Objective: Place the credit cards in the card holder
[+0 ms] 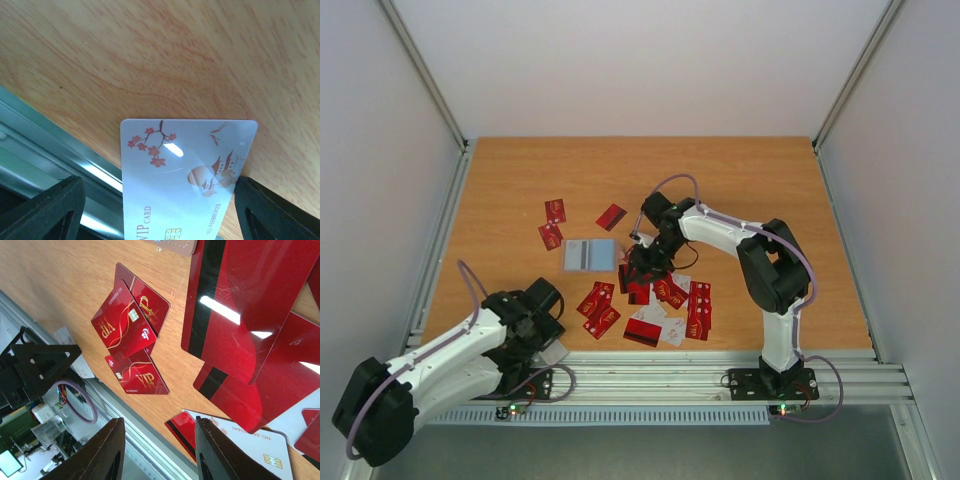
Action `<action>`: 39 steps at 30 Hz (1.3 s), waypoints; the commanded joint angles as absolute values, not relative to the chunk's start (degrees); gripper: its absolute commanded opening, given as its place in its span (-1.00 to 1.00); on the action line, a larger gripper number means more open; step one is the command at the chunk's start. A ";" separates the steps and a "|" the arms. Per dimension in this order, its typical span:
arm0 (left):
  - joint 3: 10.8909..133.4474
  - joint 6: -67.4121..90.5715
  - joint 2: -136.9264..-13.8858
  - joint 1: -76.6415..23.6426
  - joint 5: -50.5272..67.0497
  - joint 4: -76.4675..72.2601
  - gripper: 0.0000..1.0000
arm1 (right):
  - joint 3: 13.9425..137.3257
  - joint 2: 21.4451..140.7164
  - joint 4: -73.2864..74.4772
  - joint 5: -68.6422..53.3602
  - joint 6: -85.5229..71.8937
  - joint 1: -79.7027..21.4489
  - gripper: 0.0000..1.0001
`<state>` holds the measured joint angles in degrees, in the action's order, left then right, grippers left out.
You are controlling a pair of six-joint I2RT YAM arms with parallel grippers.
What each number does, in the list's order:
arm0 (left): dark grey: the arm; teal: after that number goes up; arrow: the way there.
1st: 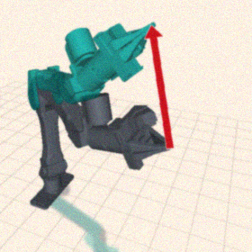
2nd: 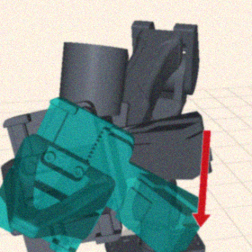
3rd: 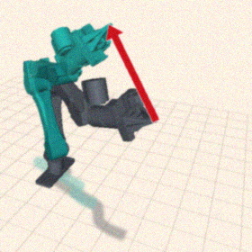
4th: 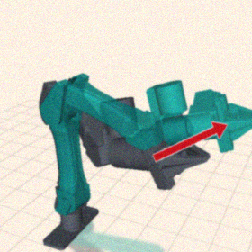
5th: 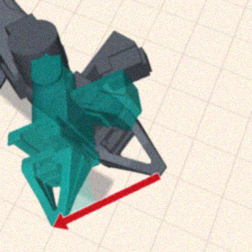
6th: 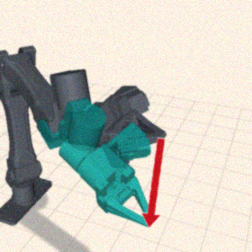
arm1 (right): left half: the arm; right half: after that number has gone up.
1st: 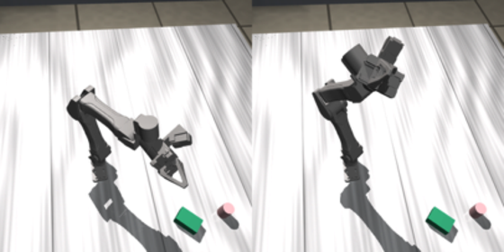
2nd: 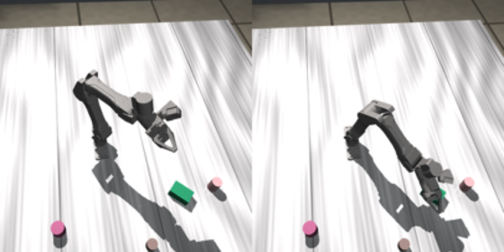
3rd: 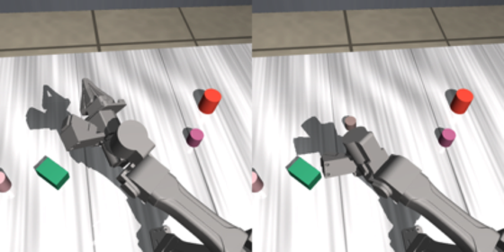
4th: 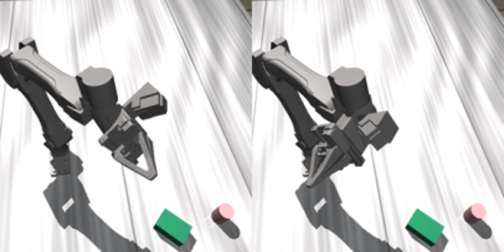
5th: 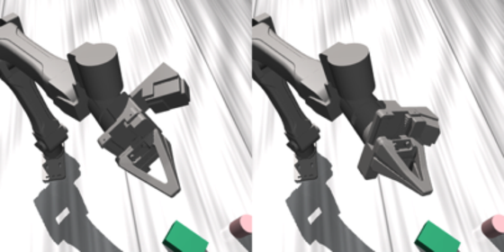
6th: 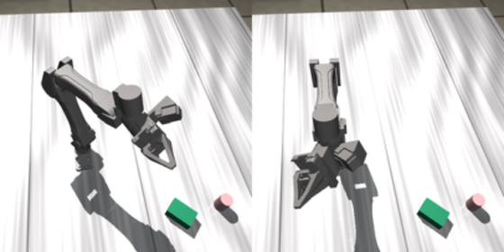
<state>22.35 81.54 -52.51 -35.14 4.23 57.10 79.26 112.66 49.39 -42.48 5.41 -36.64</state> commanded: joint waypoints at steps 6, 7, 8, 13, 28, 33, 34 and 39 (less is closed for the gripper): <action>16.92 83.61 -51.07 -35.50 2.71 52.25 0.53 | 78.23 110.08 49.09 -42.98 5.54 -36.33 -0.21; 16.57 83.70 -50.86 -35.51 2.44 51.70 0.50 | 78.22 110.12 49.00 -42.98 5.47 -36.36 -0.21; 16.19 83.82 -50.81 -35.50 2.23 51.12 0.46 | 78.22 110.23 48.96 -43.04 5.41 -36.31 -0.21; 14.91 83.80 -51.46 -35.51 2.28 49.15 0.32 | 78.47 110.48 49.02 -43.22 5.27 -36.31 -0.21; 18.94 84.05 -42.78 -35.55 1.98 57.95 -0.02 | 78.79 110.13 49.61 -42.98 5.60 -36.20 -0.21; 20.87 83.26 -42.94 -35.51 1.16 58.37 -0.07 | 78.85 110.21 49.57 -43.22 5.58 -36.10 -0.21; 21.30 83.04 -43.09 -35.49 0.91 58.37 -0.10 | 78.84 110.28 49.50 -43.40 5.59 -36.11 -0.21; 23.82 81.39 -43.79 -35.48 0.19 58.75 -0.18 | 78.75 110.81 48.73 -46.84 6.05 -36.42 -0.21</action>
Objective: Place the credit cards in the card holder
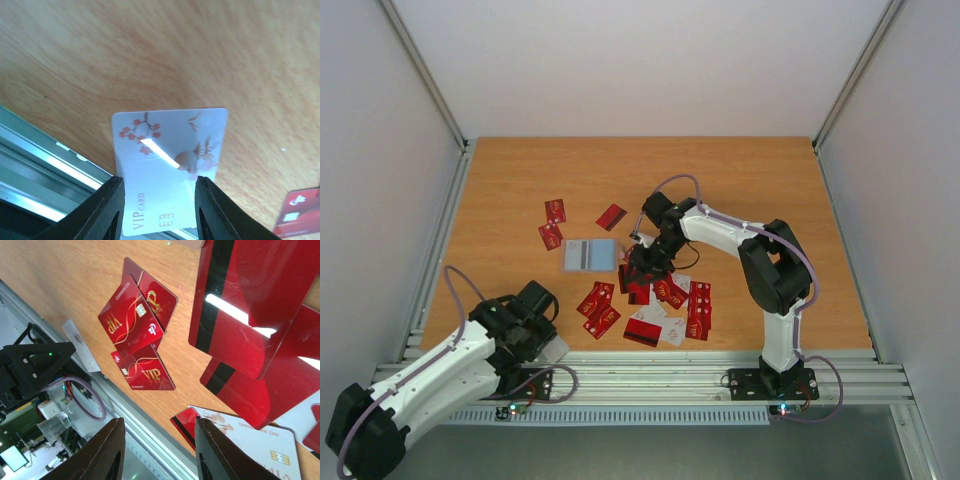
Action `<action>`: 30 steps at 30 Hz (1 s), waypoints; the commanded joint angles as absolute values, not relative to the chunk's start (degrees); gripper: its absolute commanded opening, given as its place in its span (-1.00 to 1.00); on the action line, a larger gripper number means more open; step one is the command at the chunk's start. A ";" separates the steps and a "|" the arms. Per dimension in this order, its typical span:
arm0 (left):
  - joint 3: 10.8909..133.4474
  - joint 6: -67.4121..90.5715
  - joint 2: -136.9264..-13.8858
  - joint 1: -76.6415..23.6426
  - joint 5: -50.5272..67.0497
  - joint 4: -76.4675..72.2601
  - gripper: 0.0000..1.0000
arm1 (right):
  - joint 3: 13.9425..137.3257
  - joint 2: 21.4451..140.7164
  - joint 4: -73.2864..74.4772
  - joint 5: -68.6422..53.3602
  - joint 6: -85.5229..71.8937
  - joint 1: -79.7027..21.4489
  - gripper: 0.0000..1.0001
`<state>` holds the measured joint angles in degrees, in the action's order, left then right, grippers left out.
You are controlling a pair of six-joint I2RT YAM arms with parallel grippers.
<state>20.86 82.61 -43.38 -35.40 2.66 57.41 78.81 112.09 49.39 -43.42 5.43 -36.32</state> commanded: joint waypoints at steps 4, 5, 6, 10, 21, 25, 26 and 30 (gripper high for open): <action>24.92 80.24 -44.07 -35.51 0.20 58.26 -0.24 | 78.71 110.93 47.12 -49.53 5.61 -38.08 -0.21; 25.08 79.89 -44.15 -35.51 0.19 58.11 -0.24 | 78.74 111.01 46.77 -49.87 5.45 -38.77 -0.21; 25.24 79.62 -44.31 -35.51 0.18 58.18 -0.24 | 78.79 111.07 46.31 -50.44 5.30 -39.51 -0.20; 26.51 79.33 -44.30 -35.51 -3.31 63.77 -0.01 | 80.70 112.14 45.89 -51.20 5.34 -43.66 -0.20; 25.06 77.69 -49.32 -35.46 -7.28 60.08 0.29 | 80.73 112.61 46.36 -48.39 3.89 -46.23 -0.21; 24.57 76.54 -54.58 -35.51 -5.94 55.38 0.26 | 78.91 111.26 45.80 -46.50 2.71 -46.23 -0.20; 24.26 76.31 -56.29 -35.51 -4.91 53.54 0.25 | 78.58 110.88 45.81 -45.97 2.57 -46.18 -0.21; 23.65 74.37 -60.58 -35.51 -2.06 47.05 0.18 | 76.35 109.05 45.46 -43.92 1.90 -46.17 -0.21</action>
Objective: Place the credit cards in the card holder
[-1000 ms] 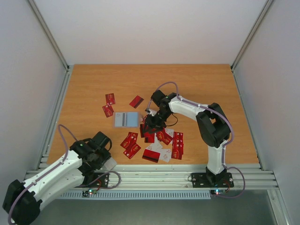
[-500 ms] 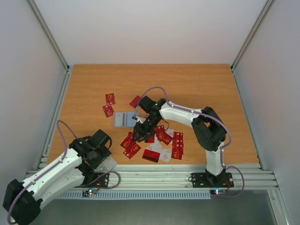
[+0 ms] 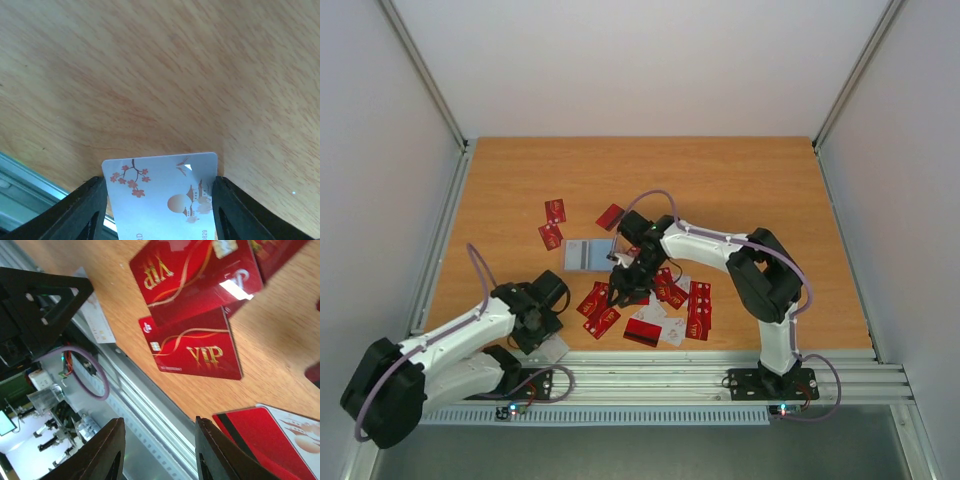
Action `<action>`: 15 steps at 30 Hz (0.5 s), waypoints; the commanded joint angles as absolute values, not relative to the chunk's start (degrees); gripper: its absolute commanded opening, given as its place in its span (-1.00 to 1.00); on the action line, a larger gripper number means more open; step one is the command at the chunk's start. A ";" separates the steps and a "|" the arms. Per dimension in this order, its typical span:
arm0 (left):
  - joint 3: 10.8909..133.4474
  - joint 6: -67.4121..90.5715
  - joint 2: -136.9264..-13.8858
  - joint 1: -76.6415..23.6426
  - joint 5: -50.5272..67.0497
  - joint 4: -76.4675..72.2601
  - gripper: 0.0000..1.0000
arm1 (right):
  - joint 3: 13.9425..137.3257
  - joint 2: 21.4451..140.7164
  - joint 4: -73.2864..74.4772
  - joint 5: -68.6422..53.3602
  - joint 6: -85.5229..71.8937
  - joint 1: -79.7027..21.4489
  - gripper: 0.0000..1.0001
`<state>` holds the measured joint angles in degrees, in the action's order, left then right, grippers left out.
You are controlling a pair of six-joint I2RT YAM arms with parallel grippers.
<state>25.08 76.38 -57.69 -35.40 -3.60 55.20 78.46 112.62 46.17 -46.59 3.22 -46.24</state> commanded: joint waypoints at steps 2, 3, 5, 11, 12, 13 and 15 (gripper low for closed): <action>23.28 73.85 -61.86 -35.48 -1.31 44.58 0.14 | 75.11 108.18 45.08 -43.18 1.34 -46.14 -0.21; 23.03 73.75 -62.62 -35.50 -0.83 43.16 0.12 | 74.47 107.72 44.75 -42.83 1.06 -46.14 -0.21; 22.09 73.51 -64.08 -35.51 0.93 40.05 0.07 | 73.35 106.69 44.33 -42.23 0.44 -46.14 -0.21; 20.63 73.31 -69.05 -35.44 7.02 30.15 -0.01 | 69.69 103.71 43.67 -39.47 -3.48 -45.74 -0.22; 20.65 73.44 -69.96 -35.48 7.90 28.87 -0.01 | 68.78 103.29 42.99 -39.54 -4.52 -45.59 -0.22; 20.77 73.67 -70.89 -35.56 8.77 27.60 -0.02 | 67.88 102.77 42.25 -39.63 -5.59 -45.47 -0.22; 21.19 74.12 -72.80 -35.72 10.38 25.74 -0.03 | 66.26 101.68 40.85 -39.83 -7.76 -45.44 -0.22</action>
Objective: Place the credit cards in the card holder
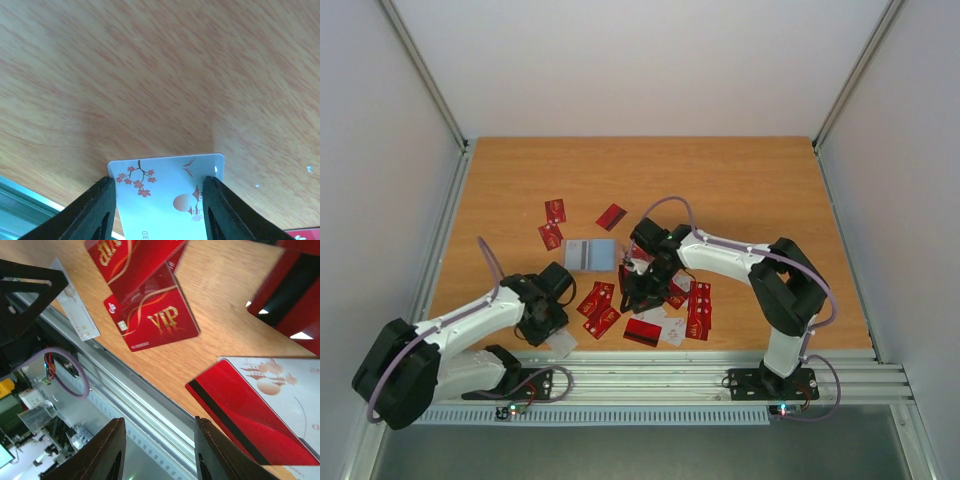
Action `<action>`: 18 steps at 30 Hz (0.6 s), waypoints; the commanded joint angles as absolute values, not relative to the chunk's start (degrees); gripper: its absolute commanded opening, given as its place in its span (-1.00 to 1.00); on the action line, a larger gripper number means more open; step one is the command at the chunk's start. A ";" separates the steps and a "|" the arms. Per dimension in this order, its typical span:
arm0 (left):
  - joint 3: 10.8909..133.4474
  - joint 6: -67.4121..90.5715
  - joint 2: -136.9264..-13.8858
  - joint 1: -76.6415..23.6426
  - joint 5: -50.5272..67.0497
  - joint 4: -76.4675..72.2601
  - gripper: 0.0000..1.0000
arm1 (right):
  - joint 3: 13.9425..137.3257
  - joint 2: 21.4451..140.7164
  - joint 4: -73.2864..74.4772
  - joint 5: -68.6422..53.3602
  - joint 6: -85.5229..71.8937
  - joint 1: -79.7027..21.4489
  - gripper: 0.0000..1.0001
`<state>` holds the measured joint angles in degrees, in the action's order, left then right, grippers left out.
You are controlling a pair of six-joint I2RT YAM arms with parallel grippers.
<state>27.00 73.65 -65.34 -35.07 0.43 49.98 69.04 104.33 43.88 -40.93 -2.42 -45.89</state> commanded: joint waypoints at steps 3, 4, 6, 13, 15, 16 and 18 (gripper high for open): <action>23.06 74.61 -75.47 -37.39 11.09 24.73 -0.04 | 63.39 100.19 38.16 -40.11 -11.55 -45.44 -0.22; 23.75 74.50 -76.25 -38.15 11.14 24.80 -0.04 | 62.57 99.68 37.37 -39.99 -12.85 -45.44 -0.22; 24.68 74.45 -77.68 -39.24 11.65 24.80 -0.04 | 60.65 98.63 35.57 -39.63 -15.83 -45.44 -0.22; 24.00 75.14 -76.75 -40.36 15.08 24.05 -0.04 | 51.89 94.30 25.00 -38.06 -29.71 -46.58 -0.22; 24.01 75.35 -75.71 -40.67 15.58 24.52 -0.04 | 50.91 93.37 24.02 -36.43 -31.26 -47.38 -0.22; 24.06 75.47 -75.22 -40.85 15.66 24.85 -0.04 | 50.43 93.15 23.33 -35.86 -31.96 -47.70 -0.22; 24.46 75.09 -74.24 -40.81 15.25 26.33 -0.04 | 50.18 92.99 22.59 -35.12 -32.77 -48.26 -0.23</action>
<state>29.28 74.98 -72.25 -40.12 15.44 28.69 50.89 94.72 27.44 -37.95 -27.11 -46.89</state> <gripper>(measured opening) 0.479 0.389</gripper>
